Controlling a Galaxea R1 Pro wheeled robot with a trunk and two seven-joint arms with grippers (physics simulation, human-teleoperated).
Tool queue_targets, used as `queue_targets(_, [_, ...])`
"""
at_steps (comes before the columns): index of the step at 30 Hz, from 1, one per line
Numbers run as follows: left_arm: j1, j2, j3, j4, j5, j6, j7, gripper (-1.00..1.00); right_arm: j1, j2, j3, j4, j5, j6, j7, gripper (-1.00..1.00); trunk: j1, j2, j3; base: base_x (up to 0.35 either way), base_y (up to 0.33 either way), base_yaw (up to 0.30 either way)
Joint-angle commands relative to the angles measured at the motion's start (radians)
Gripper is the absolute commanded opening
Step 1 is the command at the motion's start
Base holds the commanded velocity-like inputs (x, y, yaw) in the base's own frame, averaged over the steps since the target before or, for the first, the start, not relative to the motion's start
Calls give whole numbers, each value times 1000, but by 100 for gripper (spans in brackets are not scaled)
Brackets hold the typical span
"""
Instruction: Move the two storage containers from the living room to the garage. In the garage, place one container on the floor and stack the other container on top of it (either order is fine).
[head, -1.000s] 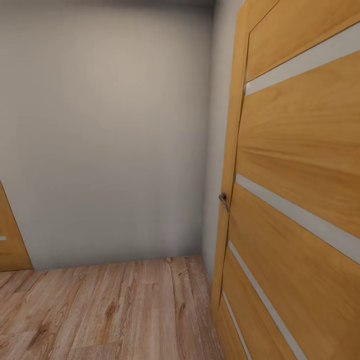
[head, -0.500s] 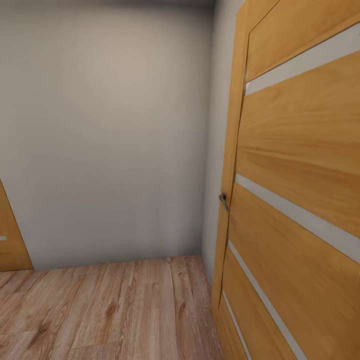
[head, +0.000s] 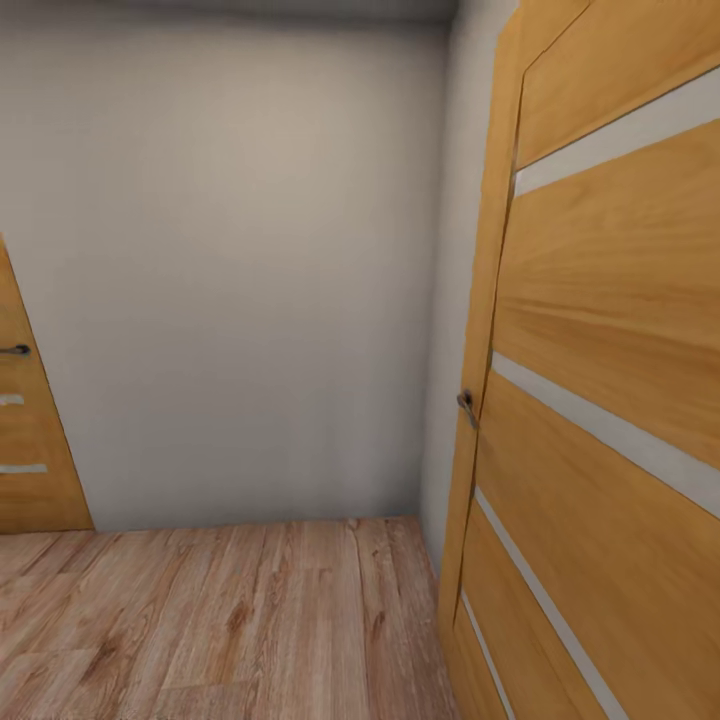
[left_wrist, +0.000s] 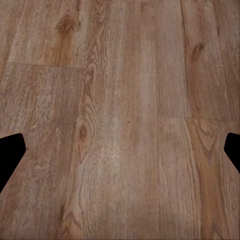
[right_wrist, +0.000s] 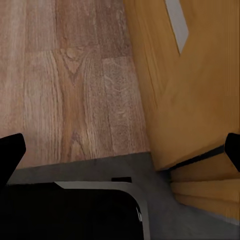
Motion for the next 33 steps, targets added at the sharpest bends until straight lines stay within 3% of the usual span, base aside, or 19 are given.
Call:
queue_targets(1, [-2, -1, -6, 5, 10, -6, -3, 100, 0, -1, 7, -1, -11, -1, 4, 100, 0, -1, 0, 0, 0, 111])
queue_targets(11, [-2, -1, -6, 4, 11, -6, -2, 100, 0, -1, 7, -1, -11, -1, 4, 100, 0, -1, 1, 0, 0, 40])
queue_targets(25, [-2, -1, -6, 5, 12, -6, -2, 100, 0, -1, 7, -2, -11, -1, 4, 100, 0, -1, 1, 0, 0, 263])
queue_targets(33, [-2, -1, -6, 4, 14, -6, -2, 100, 0, -1, 7, -2, -11, -1, 4, 100, 0, -1, 1, 0, 0, 57])
